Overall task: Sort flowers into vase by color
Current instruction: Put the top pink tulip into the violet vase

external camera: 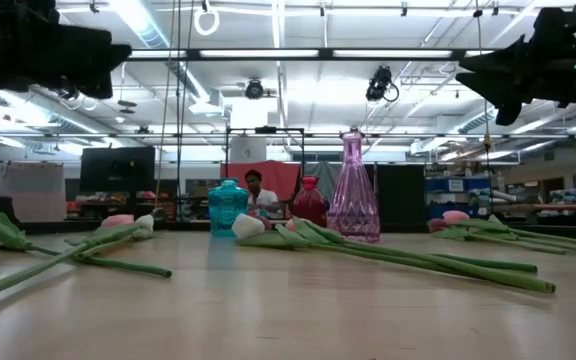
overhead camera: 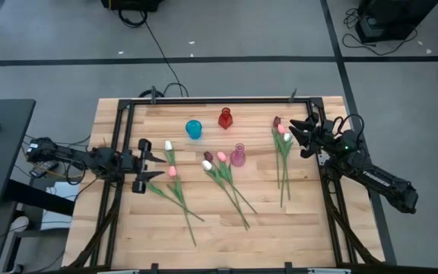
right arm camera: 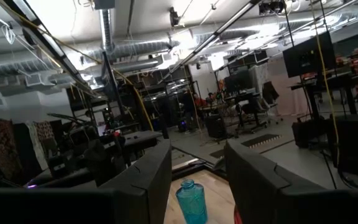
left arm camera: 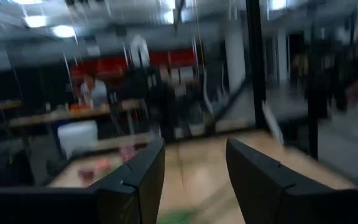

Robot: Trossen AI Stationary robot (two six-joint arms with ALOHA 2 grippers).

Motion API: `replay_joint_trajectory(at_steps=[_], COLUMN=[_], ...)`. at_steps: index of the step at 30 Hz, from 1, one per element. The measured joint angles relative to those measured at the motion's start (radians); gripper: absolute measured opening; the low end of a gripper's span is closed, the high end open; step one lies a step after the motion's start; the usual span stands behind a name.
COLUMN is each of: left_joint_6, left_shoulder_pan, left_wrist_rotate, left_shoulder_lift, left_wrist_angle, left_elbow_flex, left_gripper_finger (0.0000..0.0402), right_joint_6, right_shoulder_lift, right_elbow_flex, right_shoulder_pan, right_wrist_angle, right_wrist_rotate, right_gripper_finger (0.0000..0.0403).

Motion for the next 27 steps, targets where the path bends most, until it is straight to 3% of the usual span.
replay_joint_trajectory(at_steps=[10,15,27], left_joint_6=[-0.132,-0.137,-0.135], left_shoulder_pan=[0.0,0.0,0.0], left_wrist_rotate=[0.0,0.0,0.0], left_shoulder_lift=[0.0,0.0,0.0], left_wrist_angle=[0.339,0.367,0.357], left_elbow_flex=[0.0,0.0,0.0], left_gripper_finger=[0.0176,0.0176,0.0176], right_joint_6=[0.0,0.002,0.001], right_shoulder_lift=[0.0,0.0,0.0], right_elbow_flex=[0.0,0.0,0.0], right_shoulder_pan=[0.0,0.0,0.0], right_wrist_angle=[0.006,0.08,0.15], right_wrist_rotate=[0.004,0.031,-0.061], right_gripper_finger=[0.0158,0.0158,0.0158])
